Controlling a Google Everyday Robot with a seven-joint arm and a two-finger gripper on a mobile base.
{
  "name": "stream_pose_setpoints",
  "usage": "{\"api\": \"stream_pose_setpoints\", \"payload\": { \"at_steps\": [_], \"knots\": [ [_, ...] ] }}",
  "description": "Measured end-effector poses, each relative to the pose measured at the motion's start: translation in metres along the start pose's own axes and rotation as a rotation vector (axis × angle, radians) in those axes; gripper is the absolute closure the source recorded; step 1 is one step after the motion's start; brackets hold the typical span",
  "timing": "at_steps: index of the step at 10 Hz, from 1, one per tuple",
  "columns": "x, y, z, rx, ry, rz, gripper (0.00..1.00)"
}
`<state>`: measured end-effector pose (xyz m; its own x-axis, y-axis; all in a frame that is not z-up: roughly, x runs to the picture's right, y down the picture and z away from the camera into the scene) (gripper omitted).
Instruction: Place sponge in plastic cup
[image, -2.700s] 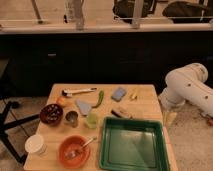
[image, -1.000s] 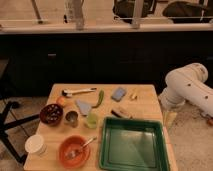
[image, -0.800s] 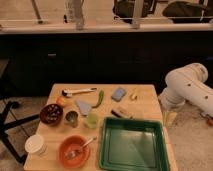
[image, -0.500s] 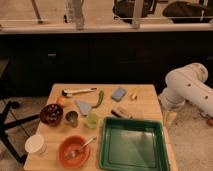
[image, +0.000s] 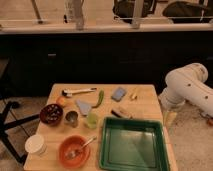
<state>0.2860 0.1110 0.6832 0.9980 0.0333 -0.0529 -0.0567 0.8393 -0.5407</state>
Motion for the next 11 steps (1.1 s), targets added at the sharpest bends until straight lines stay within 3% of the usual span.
{"api": "stream_pose_setpoints", "payload": {
  "at_steps": [4, 7, 11],
  "knots": [
    [0.000, 0.000, -0.001, 0.000, -0.002, -0.001, 0.20],
    [-0.010, -0.002, -0.007, -0.014, -0.016, -0.080, 0.20],
    [-0.041, -0.017, -0.016, 0.014, -0.050, -0.213, 0.20]
  ]
}}
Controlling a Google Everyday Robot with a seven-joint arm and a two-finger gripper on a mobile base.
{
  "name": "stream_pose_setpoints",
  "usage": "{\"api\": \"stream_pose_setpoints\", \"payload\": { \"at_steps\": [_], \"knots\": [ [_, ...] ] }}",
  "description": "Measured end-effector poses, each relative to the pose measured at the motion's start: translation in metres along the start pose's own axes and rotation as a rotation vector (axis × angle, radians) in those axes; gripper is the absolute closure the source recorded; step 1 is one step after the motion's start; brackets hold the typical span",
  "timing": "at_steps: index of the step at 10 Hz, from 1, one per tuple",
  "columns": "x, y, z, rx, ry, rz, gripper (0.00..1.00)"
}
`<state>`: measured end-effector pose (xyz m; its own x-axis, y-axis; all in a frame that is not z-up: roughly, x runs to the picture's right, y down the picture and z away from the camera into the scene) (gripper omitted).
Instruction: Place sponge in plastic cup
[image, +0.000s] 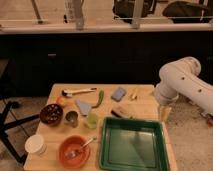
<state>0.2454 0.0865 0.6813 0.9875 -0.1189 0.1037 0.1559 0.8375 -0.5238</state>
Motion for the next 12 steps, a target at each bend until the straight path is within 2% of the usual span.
{"api": "stream_pose_setpoints", "payload": {
  "at_steps": [1, 3, 5, 7, 12],
  "knots": [
    [-0.010, -0.006, -0.001, 0.031, -0.027, -0.068, 0.20],
    [-0.027, -0.015, -0.001, 0.098, -0.069, -0.247, 0.20],
    [-0.047, -0.027, 0.002, 0.149, -0.108, -0.364, 0.20],
    [-0.055, -0.031, 0.004, 0.157, -0.114, -0.404, 0.20],
    [-0.055, -0.031, 0.004, 0.160, -0.114, -0.403, 0.20]
  ]
}}
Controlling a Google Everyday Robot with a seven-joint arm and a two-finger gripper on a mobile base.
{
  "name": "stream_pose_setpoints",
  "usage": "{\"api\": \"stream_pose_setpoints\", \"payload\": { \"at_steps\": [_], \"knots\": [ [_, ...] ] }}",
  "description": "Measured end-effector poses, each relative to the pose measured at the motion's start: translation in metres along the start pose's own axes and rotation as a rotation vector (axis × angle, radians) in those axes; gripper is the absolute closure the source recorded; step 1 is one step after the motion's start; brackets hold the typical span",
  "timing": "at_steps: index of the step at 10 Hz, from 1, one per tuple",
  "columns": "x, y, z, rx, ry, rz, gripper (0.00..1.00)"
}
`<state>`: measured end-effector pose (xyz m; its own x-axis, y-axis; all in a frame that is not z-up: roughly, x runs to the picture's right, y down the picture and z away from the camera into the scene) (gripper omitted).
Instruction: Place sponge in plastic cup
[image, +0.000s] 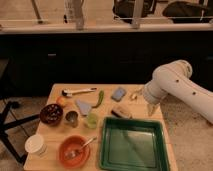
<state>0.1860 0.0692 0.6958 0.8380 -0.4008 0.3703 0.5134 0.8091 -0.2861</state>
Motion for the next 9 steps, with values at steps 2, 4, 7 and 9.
{"api": "stream_pose_setpoints", "payload": {
  "at_steps": [2, 4, 7, 9],
  "knots": [
    [0.003, -0.011, 0.008, 0.023, 0.037, -0.027, 0.20],
    [0.015, -0.029, 0.023, 0.045, 0.069, -0.054, 0.20],
    [0.035, -0.051, 0.048, 0.060, 0.059, -0.095, 0.20],
    [0.044, -0.071, 0.068, 0.057, 0.013, -0.137, 0.20]
  ]
}}
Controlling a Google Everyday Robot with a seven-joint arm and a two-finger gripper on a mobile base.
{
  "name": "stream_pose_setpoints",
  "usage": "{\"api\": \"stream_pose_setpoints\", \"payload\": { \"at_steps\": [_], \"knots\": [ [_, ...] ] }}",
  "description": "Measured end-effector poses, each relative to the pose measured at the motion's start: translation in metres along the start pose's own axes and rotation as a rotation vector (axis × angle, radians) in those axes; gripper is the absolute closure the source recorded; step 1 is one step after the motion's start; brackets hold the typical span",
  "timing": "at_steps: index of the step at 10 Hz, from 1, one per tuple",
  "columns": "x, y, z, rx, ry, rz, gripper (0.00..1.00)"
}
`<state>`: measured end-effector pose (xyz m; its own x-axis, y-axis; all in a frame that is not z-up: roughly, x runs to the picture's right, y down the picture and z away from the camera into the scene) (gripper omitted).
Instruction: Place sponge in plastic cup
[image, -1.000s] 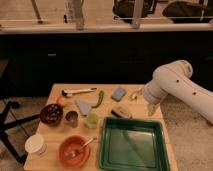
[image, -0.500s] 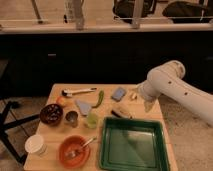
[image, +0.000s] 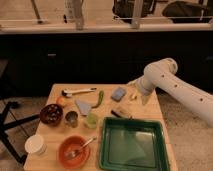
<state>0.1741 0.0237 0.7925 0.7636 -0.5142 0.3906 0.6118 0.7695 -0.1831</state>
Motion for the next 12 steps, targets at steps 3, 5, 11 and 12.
{"api": "stream_pose_setpoints", "payload": {
  "at_steps": [3, 5, 11, 12],
  "knots": [
    [0.009, -0.022, 0.037, -0.020, -0.065, -0.039, 0.20],
    [0.009, -0.034, 0.061, -0.038, -0.090, -0.059, 0.20],
    [0.005, -0.043, 0.075, -0.052, -0.096, -0.072, 0.20],
    [0.005, -0.042, 0.075, -0.049, -0.095, -0.069, 0.20]
  ]
}}
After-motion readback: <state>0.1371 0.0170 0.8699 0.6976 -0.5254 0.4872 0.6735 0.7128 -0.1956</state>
